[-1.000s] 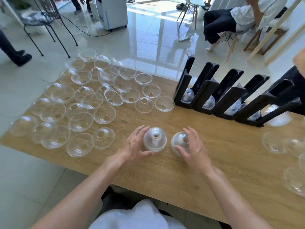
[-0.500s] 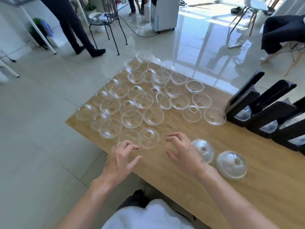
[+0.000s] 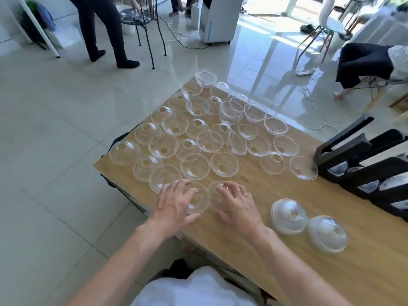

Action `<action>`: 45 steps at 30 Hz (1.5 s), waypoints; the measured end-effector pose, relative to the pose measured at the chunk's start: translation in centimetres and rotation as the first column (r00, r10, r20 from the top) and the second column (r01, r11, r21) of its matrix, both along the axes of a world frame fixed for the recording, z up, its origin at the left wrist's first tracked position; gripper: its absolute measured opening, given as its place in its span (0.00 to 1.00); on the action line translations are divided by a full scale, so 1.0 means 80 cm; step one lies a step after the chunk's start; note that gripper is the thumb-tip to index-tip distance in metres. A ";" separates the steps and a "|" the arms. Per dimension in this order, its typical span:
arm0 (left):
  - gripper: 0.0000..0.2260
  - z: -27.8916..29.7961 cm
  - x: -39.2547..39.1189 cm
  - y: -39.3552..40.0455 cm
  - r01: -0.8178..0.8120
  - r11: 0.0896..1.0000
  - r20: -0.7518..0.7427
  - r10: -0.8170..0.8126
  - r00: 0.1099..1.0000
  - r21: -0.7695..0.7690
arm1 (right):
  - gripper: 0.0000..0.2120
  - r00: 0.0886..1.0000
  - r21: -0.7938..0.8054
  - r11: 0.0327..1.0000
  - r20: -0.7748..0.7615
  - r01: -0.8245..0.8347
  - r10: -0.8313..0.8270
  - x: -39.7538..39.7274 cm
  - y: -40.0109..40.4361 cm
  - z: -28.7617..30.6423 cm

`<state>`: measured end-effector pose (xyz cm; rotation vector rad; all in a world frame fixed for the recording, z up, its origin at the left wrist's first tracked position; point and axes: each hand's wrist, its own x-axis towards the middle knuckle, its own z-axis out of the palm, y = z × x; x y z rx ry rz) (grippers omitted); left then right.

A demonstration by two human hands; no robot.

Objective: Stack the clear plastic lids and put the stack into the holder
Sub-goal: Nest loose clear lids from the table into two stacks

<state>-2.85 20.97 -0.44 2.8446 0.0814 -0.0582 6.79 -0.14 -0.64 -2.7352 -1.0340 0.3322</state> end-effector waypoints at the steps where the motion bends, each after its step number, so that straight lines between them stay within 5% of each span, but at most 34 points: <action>1: 0.30 -0.001 0.005 0.001 0.033 0.999 -0.010 -0.033 0.999 0.030 | 0.31 0.999 0.005 0.999 -0.004 0.041 -0.041 -0.002 -0.003 -0.003; 8: 0.43 -0.003 0.052 0.004 0.400 0.889 -0.297 -0.329 0.896 0.224 | 0.34 0.978 0.002 0.982 -0.097 0.188 -0.187 -0.007 -0.028 -0.031; 13: 0.52 0.007 0.071 0.000 0.636 0.654 -0.462 -0.453 0.763 0.410 | 0.38 0.973 0.028 0.974 -0.054 0.226 -0.224 -0.006 -0.037 -0.036; 18: 0.41 0.025 0.086 -0.016 0.720 0.516 -0.556 -0.463 0.690 0.463 | 0.39 0.971 0.029 0.971 -0.050 0.236 -0.235 -0.008 -0.046 -0.030; 22: 0.36 0.040 0.092 -0.024 0.684 0.577 -0.437 -0.526 0.730 0.447 | 0.36 0.964 0.100 0.958 -0.040 0.267 -0.265 -0.009 -0.059 -0.009; 30: 0.31 0.061 0.095 -0.052 0.454 0.889 -0.306 -0.415 0.857 0.065 | 0.37 0.924 0.245 0.898 0.019 0.365 -0.381 0.007 -0.139 0.065; 36: 0.39 0.066 0.107 -0.106 0.182 0.952 -0.277 -0.248 0.928 -0.245 | 0.35 0.878 0.264 0.848 0.010 0.459 -0.478 0.004 -0.231 0.088; 39: 0.41 0.065 0.115 -0.140 0.017 0.865 -0.224 -0.149 0.963 -0.501 | 0.36 0.859 0.246 0.834 0.009 0.494 -0.512 0.001 -0.269 0.088; 42: 0.44 0.061 0.123 -0.181 -0.077 0.583 -0.165 -0.101 0.981 -0.809 | 0.36 0.836 0.157 0.824 -0.020 0.545 -0.549 0.002 -0.304 0.082; 45: 0.38 0.048 0.127 -0.220 -0.084 0.342 -0.126 -0.102 0.987 -0.936 | 0.37 0.813 0.121 0.805 -0.037 0.582 -0.582 0.006 -0.329 0.073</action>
